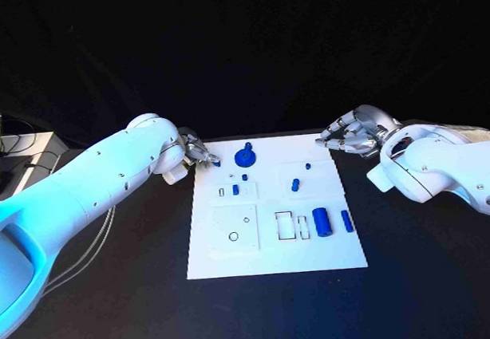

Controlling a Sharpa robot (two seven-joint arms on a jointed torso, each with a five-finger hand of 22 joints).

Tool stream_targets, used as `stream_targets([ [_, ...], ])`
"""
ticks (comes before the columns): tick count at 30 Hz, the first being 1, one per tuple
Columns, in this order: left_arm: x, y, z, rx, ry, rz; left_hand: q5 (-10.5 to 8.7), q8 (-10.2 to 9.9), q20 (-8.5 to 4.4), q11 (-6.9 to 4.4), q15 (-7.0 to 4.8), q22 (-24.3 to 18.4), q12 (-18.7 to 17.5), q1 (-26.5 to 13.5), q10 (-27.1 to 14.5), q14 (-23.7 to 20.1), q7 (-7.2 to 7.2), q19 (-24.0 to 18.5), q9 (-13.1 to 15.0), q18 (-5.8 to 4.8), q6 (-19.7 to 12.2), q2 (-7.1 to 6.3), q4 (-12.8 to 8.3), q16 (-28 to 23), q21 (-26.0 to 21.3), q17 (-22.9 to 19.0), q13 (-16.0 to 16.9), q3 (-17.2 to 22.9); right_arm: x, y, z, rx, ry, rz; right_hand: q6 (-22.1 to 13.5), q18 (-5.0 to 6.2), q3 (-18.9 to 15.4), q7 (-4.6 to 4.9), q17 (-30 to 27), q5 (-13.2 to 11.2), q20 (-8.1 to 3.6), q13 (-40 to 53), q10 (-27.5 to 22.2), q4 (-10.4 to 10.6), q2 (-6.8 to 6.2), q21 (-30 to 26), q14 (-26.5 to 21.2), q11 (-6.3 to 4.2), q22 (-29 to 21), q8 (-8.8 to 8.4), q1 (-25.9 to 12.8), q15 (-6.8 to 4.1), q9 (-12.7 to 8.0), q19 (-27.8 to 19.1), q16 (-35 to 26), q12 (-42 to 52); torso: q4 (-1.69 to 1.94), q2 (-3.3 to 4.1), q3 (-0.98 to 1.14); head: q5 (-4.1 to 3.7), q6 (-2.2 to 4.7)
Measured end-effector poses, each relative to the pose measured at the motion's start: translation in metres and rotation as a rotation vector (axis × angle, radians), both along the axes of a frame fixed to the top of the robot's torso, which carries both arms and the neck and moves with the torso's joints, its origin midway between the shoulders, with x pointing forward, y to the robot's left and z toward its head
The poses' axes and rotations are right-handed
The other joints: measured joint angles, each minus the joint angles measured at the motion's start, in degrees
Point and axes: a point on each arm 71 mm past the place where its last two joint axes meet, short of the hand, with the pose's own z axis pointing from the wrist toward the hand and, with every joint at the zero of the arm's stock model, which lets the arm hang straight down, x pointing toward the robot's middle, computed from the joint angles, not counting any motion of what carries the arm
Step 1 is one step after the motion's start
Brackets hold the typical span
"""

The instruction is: Assemble the parts on the task board

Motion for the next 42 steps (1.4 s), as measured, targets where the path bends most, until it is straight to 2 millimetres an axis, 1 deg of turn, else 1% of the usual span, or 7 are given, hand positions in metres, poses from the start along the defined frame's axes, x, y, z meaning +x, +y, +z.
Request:
stream_targets([
  [6,0.000,0.003,0.000,-0.018,0.000,0.003,0.17,2.80,0.00,-0.42,-0.21,0.00,-0.67,-0.66,0.43,-0.21,-0.22,0.00,0.01,0.01,-0.39,-1.84,2.30,0.00,0.00,0.00,-0.51,2.96,0.000,-0.001,0.000,-0.001,0.000,-0.002,0.00,0.00,0.00,0.00,0.00,0.00,0.00,0.00,0.00,0.00,0.00,0.00,0.00,0.00,0.00,0.00,0.00,0.00,0.00,0.00,0.00,0.00,-0.01,0.01,-0.01,-0.01,-0.04],
  [7,0.000,0.003,0.000,-0.020,-0.001,0.003,0.17,2.80,0.00,-0.32,-0.21,0.00,-0.67,-0.82,0.54,-0.21,-0.22,0.00,0.01,0.00,-0.39,-2.00,0.86,0.10,0.00,0.00,-0.57,4.71,0.001,-0.001,0.000,-0.001,0.000,-0.002,0.00,0.00,0.00,0.00,0.00,0.00,0.00,-0.01,0.00,0.00,0.00,0.00,0.00,0.00,0.00,0.00,0.00,0.00,0.00,0.00,0.00,0.00,-0.01,0.01,0.00,-0.01,-0.07],
  [13,-0.002,0.001,0.003,-0.036,-0.009,-0.005,0.16,4.05,-0.20,-0.63,-0.40,-0.01,-1.06,-3.09,1.44,-0.02,-0.44,0.21,0.02,0.01,-0.58,-4.14,0.06,0.46,0.00,0.00,-0.79,8.12,0.001,-0.001,0.000,-0.001,0.000,-0.003,0.00,0.00,0.16,0.00,0.00,0.00,0.00,-0.01,0.00,0.16,0.00,0.00,0.00,0.00,-0.01,0.23,0.00,0.00,0.00,0.00,0.00,0.00,0.03,0.01,-0.01,0.04,-0.11],
  [21,-0.010,-0.002,0.010,-0.072,-0.020,-0.027,1.26,4.45,-0.60,-0.83,-0.61,-0.01,-1.27,-5.80,2.45,-0.22,-0.94,0.61,0.04,0.01,-0.06,-5.23,-0.77,0.66,0.22,0.00,-0.88,10.13,0.001,-0.002,0.000,-0.002,0.000,-0.005,0.00,0.00,0.16,0.00,0.00,0.00,0.00,-0.02,0.00,0.16,0.00,0.00,0.00,0.00,-0.01,0.23,0.00,0.00,0.00,0.00,0.00,0.00,0.06,-0.08,0.00,0.37,-0.13],
  [23,-0.014,-0.004,0.012,-0.083,-0.022,-0.037,1.98,4.45,-0.73,-0.93,-0.61,-0.01,-1.43,-6.30,2.59,-0.21,-0.88,0.73,5.01,0.00,0.13,-5.59,-0.78,0.67,0.49,0.00,-0.96,10.14,0.001,-0.002,0.000,-0.002,0.000,-0.006,0.00,0.00,0.15,0.00,0.00,0.00,0.00,-0.02,0.00,0.16,0.00,0.00,0.00,0.00,-0.02,0.23,0.01,0.00,-0.01,0.00,0.00,0.00,0.06,-0.11,0.02,0.45,-0.13],
  [31,-0.034,-0.008,0.016,-0.094,-0.023,-0.084,5.55,4.45,-1.02,-1.15,-1.02,-0.01,-1.77,-8.25,3.59,-0.21,-1.09,1.03,5.05,0.00,0.96,-6.06,-2.20,0.67,0.62,0.00,-1.03,11.56,0.002,-0.004,-0.001,-0.003,0.000,-0.011,0.00,0.00,0.15,0.00,0.00,0.00,0.00,-0.03,0.00,0.16,-0.01,0.00,0.00,0.00,-0.02,0.22,0.01,0.00,0.10,0.00,0.00,0.00,0.21,-0.29,0.06,0.63,-0.21],
  [42,-0.059,-0.010,0.003,-0.076,-0.011,-0.103,6.33,4.44,-1.32,-1.43,-1.02,-0.02,-1.77,-8.64,4.32,-0.21,-1.04,1.33,6.62,0.00,1.31,-6.44,-2.33,0.67,1.10,0.00,-1.03,11.46,0.002,-0.006,-0.001,-0.004,0.001,-0.014,0.00,0.00,0.15,0.00,0.00,0.00,0.00,-0.03,0.00,0.16,-0.01,0.01,0.00,0.00,-0.03,0.22,0.01,0.00,0.09,0.00,0.00,0.00,0.68,-0.87,0.13,0.66,-0.90],
])
